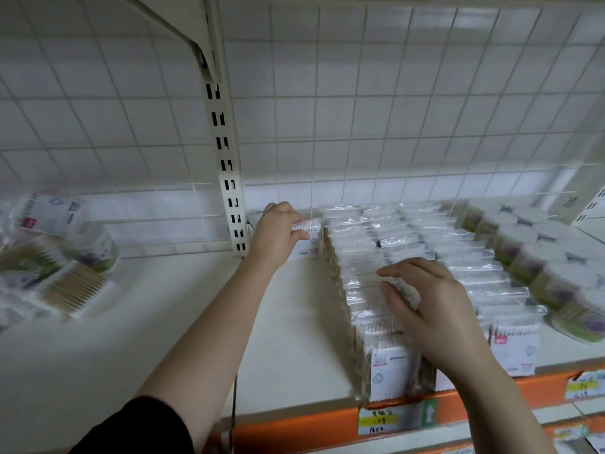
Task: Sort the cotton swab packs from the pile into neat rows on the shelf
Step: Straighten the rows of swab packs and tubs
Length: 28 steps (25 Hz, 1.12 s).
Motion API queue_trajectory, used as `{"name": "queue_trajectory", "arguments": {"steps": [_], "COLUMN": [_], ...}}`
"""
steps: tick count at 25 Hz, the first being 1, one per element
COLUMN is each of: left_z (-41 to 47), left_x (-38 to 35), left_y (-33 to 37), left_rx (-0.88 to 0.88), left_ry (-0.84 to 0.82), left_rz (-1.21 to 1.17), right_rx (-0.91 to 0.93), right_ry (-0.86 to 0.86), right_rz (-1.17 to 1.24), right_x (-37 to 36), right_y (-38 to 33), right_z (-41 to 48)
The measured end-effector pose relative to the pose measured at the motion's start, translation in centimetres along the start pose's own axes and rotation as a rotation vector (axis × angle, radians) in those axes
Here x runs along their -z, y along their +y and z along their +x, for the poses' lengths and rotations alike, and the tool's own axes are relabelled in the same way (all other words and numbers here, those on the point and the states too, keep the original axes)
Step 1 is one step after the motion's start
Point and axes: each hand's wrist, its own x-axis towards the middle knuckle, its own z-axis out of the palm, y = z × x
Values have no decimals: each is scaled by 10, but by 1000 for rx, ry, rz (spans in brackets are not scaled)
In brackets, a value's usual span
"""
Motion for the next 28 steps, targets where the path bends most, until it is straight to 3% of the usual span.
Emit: {"name": "queue_trajectory", "arguments": {"steps": [13,20,28], "left_z": [30,14,-29], "left_x": [-10,-12,28], "left_y": [-5,-4,22], "left_rx": [22,-102,-96], "left_ry": [-82,120,209], "left_rz": [262,253,266], "right_rx": [-47,-59,-7], "right_ry": [8,17,44], "right_rz": [6,30,90], "right_x": [0,2,7], "right_y": [6,6,-11], "right_z": [8,6,-7]}}
